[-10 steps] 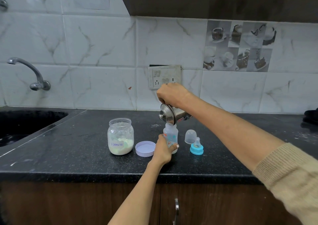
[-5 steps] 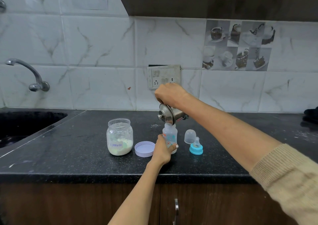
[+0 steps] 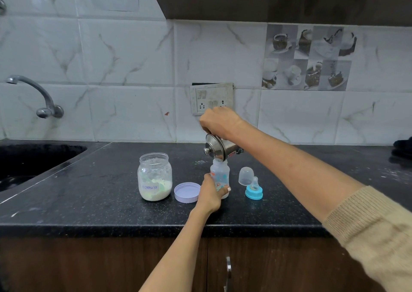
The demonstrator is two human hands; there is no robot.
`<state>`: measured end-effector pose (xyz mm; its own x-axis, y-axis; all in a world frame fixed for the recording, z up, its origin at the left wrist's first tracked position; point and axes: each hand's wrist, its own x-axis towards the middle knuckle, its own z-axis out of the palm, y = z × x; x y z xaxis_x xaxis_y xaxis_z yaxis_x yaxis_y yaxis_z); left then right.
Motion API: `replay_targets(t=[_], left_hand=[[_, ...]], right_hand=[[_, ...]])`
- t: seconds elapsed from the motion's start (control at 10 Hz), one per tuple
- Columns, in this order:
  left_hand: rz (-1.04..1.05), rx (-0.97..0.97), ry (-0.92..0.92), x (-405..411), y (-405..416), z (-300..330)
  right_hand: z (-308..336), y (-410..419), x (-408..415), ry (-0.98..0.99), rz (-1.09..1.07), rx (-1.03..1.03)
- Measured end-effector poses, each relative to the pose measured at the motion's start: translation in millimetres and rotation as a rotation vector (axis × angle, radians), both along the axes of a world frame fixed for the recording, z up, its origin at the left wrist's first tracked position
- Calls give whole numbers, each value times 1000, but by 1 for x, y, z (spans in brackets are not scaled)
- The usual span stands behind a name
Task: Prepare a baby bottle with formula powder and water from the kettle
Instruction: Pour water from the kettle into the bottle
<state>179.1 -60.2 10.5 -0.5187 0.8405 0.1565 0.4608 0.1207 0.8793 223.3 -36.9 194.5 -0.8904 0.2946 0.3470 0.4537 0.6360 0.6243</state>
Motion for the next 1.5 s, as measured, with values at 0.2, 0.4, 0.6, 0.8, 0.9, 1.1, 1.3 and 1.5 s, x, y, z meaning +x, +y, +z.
replay_targets(t=[0.2, 0.4, 0.6, 0.8, 0.9, 1.1, 1.3, 1.5], left_hand=[[5, -10, 0, 0, 1, -1], [8, -14, 3, -1, 2, -1], [11, -7, 12, -1, 1, -1], [10, -9, 9, 0, 1, -1], [12, -9, 11, 0, 1, -1], [7, -4, 17, -1, 1, -1], [10, -5, 19, 0, 2, -1], [6, 1, 23, -1, 1, -2]], right_hand=[[-1, 0, 0, -29, 6, 21], [0, -1, 0, -20, 13, 9], [1, -3, -1, -22, -12, -4], [2, -2, -4, -21, -54, -8], [2, 1, -6, -12, -46, -2], [5, 6, -8, -12, -33, -25], [7, 8, -8, -24, -39, -27], [9, 12, -12, -24, -47, -57]])
